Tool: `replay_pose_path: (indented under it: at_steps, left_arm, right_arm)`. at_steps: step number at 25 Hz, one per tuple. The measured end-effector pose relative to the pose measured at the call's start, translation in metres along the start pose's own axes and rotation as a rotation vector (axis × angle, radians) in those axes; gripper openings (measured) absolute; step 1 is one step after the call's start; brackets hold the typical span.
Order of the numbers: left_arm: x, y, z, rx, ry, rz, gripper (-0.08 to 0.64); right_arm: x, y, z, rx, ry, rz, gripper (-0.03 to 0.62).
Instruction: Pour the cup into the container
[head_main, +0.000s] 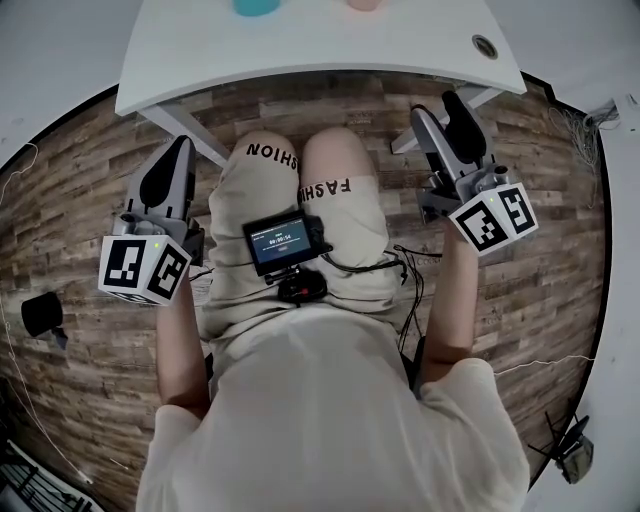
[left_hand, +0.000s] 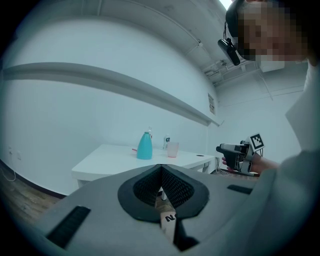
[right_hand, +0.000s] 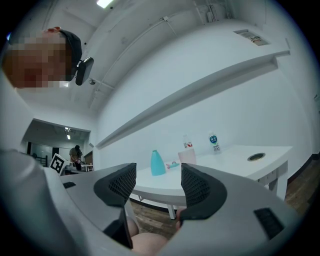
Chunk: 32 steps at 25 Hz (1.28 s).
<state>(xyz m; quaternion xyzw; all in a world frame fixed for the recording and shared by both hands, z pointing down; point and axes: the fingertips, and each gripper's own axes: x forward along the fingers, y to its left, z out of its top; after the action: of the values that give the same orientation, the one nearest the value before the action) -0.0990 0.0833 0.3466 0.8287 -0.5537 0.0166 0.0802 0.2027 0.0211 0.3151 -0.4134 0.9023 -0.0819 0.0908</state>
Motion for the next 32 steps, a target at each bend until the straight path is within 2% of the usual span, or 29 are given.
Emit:
replay_pose_path:
  at_steps: [8,15,23,27,32]
  left_arm:
    - [0.007,0.0,-0.021,-0.02,0.039,-0.026,0.009]
    - [-0.049,-0.031,-0.028,-0.01,0.018,-0.058,0.009]
    - [-0.09,-0.044,-0.039,-0.009,0.021,-0.071,0.009]
    - [-0.123,-0.046,-0.049,-0.006,0.017,-0.071,0.009]
    - [-0.107,-0.042,-0.065,-0.02,0.04,-0.055,0.009]
  right_arm:
    - [-0.002,0.002,-0.024,0.033,0.032,0.0,0.288]
    - [-0.056,0.046,-0.02,0.01,0.02,-0.004,0.285]
    - [-0.09,0.074,-0.026,0.02,0.014,-0.017,0.285]
    - [-0.109,0.102,-0.038,0.013,0.021,-0.019,0.285]
    - [-0.101,0.083,-0.055,0.01,0.052,-0.032,0.281]
